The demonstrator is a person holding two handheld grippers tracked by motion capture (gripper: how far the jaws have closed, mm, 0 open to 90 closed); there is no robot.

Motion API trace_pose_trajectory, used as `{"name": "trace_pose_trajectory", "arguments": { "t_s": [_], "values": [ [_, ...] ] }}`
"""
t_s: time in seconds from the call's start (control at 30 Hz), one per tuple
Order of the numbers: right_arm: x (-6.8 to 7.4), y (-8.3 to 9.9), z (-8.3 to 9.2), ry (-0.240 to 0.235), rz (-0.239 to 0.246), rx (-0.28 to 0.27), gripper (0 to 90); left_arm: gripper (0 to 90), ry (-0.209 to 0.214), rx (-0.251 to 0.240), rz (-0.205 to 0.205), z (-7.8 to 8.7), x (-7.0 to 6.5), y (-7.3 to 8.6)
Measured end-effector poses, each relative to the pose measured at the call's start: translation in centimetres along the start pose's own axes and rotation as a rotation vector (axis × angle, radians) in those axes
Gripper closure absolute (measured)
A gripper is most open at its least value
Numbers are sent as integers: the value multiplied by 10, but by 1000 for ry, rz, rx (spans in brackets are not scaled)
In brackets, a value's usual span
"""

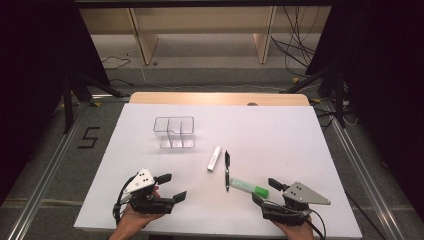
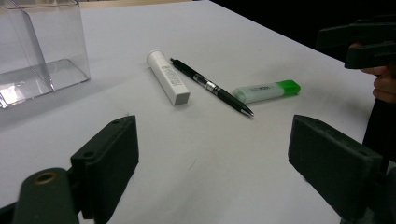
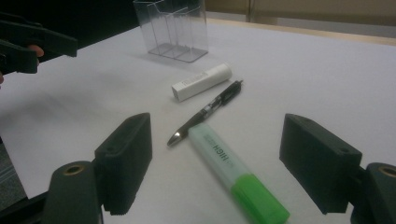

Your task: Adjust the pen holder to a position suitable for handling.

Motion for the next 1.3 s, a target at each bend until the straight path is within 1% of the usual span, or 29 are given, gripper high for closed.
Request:
{"name": "trace_pose_trajectory", "arguments": {
  "t_s": [0.27, 0.5, 0.53, 0.57, 0.6, 0.67, 0.73, 0.77, 0.87, 0.93, 1.1, 1.2, 1.3],
  "values": [
    [0, 0, 0, 2, -1, 2, 264, 159, -3, -2, -3, 0, 0, -1],
    [-1, 0, 0, 5, -2, 2, 264, 159, -9, -11, 6, 1, 1, -4],
    [-1, 0, 0, 5, -2, 2, 264, 159, 5, -12, 34, 0, 2, -6],
    [-1, 0, 0, 6, -3, 2, 264, 159, 5, -12, 34, 0, 2, -6],
    [-1, 0, 0, 6, -3, 2, 264, 159, 15, -12, 46, -1, 3, -7],
    [-2, 0, 0, 9, -6, 3, 265, 159, -5, -8, 37, -3, 4, -10],
    [-2, -1, 0, 10, -7, 1, 265, 159, -29, -13, 53, -3, 9, -16],
    [-2, -1, 0, 10, -7, 1, 266, 159, -29, -13, 53, -3, 9, -16],
    [-2, -1, 0, 12, -8, 0, 265, 160, -57, -15, 53, -3, 15, -21],
    [-2, -1, 1, 11, -12, -1, 266, 160, -77, -14, 54, -2, 20, -25],
    [-3, -1, 1, 12, -15, -3, 266, 160, -111, -18, 72, -3, 33, -33],
    [-3, -1, 1, 14, -14, -2, 266, 160, -141, -2, 80, -4, 41, -37],
    [-3, -1, 1, 15, -15, -2, 266, 161, -158, -3, 89, -4, 50, -41]
  ]
}}
Point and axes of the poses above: each handheld gripper's, and its own axes: z roughly backward along the jaws, y roughly out of its underside, x roughly to its left, the point moved 4 cm from there along -z, roughly forward along the jaws, and after that the axes turned 5 degrees about x, right-handed, at the moved point
